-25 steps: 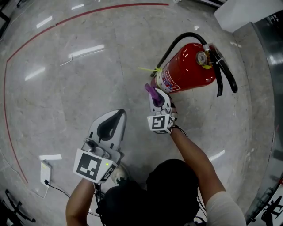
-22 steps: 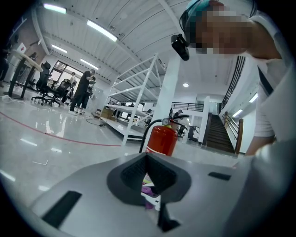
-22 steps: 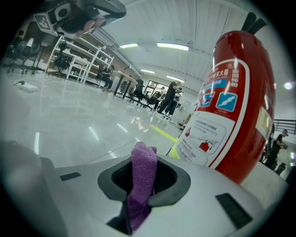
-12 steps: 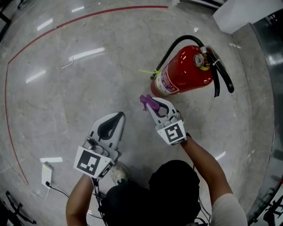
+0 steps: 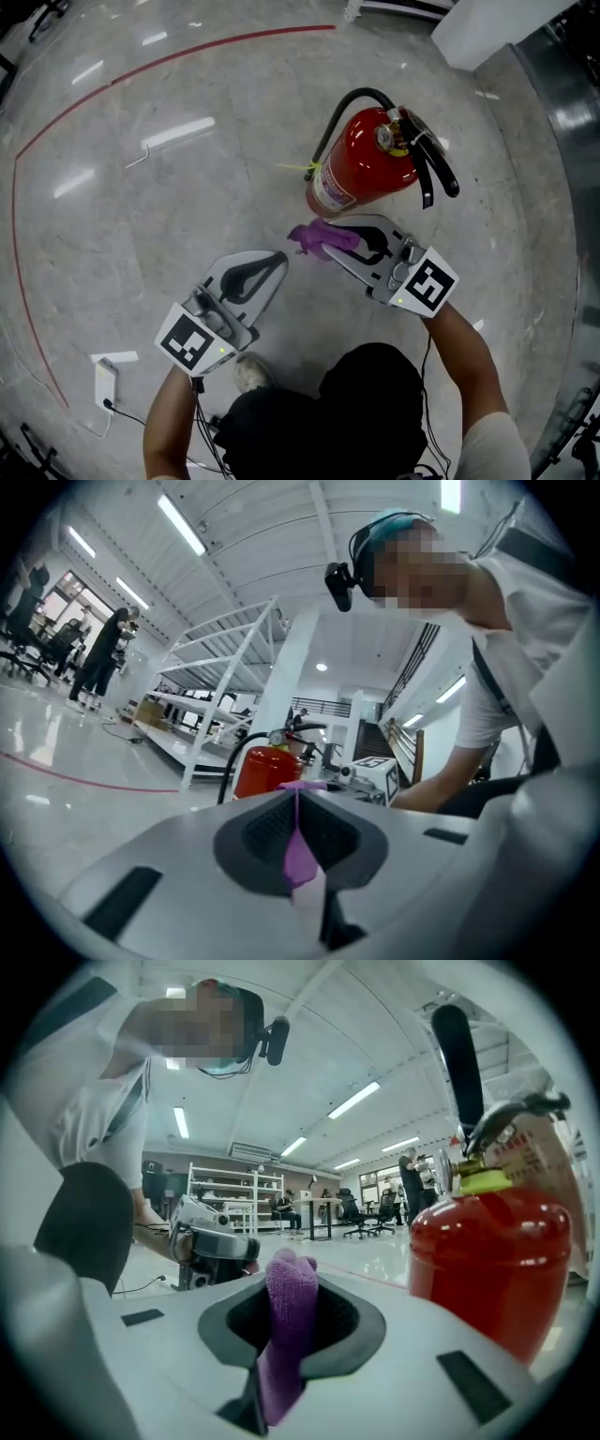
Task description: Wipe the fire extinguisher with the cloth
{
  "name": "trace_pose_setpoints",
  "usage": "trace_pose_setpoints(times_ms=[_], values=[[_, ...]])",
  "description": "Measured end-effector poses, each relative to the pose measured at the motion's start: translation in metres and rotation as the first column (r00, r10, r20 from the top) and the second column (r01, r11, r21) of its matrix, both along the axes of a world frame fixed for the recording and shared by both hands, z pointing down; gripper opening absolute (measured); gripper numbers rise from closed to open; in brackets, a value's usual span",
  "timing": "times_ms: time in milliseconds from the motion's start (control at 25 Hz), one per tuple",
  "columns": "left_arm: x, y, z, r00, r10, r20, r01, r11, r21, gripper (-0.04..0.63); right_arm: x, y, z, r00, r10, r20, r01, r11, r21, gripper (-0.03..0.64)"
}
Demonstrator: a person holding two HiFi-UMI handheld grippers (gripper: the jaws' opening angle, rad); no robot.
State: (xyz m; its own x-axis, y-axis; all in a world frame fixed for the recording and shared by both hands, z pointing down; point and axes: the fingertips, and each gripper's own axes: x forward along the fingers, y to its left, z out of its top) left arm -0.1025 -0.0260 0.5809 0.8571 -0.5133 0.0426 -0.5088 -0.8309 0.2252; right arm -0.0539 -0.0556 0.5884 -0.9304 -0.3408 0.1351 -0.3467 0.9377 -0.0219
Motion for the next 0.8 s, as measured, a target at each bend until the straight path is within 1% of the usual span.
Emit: trace_pose_setpoints(times_ms=[40,80,120,200,280,360,440,520,600,680,800], values=[[0.006,0.004,0.001,0.999,0.040,0.019,-0.040,0.999,-0.002,0.013,0.001,0.003,-0.004,1.000,-0.016,0.002,0.016,1.000,0.002,0.066],[0.012,0.008,0.002,0.996,0.074,0.049,-0.074,0.997,0.003,0.054,0.002,0.006,-0.008,0.999,-0.033,0.004,0.033,0.999,0.004,0.066],[0.016,0.010,0.005,0.992,0.097,0.080,-0.098,0.995,0.010,0.100,0.002,0.009,-0.010,0.999,-0.049,0.006,0.049,0.999,0.007,0.066],[0.022,0.012,0.008,0.987,0.117,0.113,-0.120,0.993,0.015,0.135,0.001,0.017,-0.014,0.996,-0.087,0.014,0.087,0.996,0.003,0.066],[0.024,0.013,0.009,0.986,0.127,0.109,-0.128,0.992,0.005,0.160,-0.002,0.028,-0.018,0.990,-0.139,0.029,0.139,0.990,-0.013,0.066],[0.026,0.015,0.009,0.985,0.140,0.102,-0.141,0.990,-0.001,0.167,-0.005,0.040,-0.023,0.978,-0.206,0.045,0.207,0.978,-0.030,0.066],[0.030,0.020,0.008,0.978,0.179,0.107,-0.180,0.984,0.004,0.175,-0.007,0.050,-0.025,0.962,-0.269,0.051,0.271,0.962,-0.039,0.066],[0.036,0.027,0.007,0.960,0.248,0.128,-0.255,0.966,0.042,0.176,-0.008,0.057,-0.026,0.944,-0.323,0.060,0.326,0.944,-0.047,0.066],[0.042,0.035,0.004,0.938,0.313,0.151,-0.327,0.941,0.085,0.176,-0.009,0.064,-0.028,0.926,-0.372,0.063,0.375,0.925,-0.053,0.066],[0.044,0.040,0.000,0.924,0.349,0.153,-0.367,0.925,0.103,0.176,-0.009,0.070,-0.029,0.909,-0.412,0.060,0.416,0.907,-0.066,0.066],[0.045,0.044,-0.002,0.913,0.377,0.157,-0.396,0.912,0.111,0.176,-0.009,0.076,-0.030,0.890,-0.454,0.055,0.457,0.886,-0.079,0.066]])
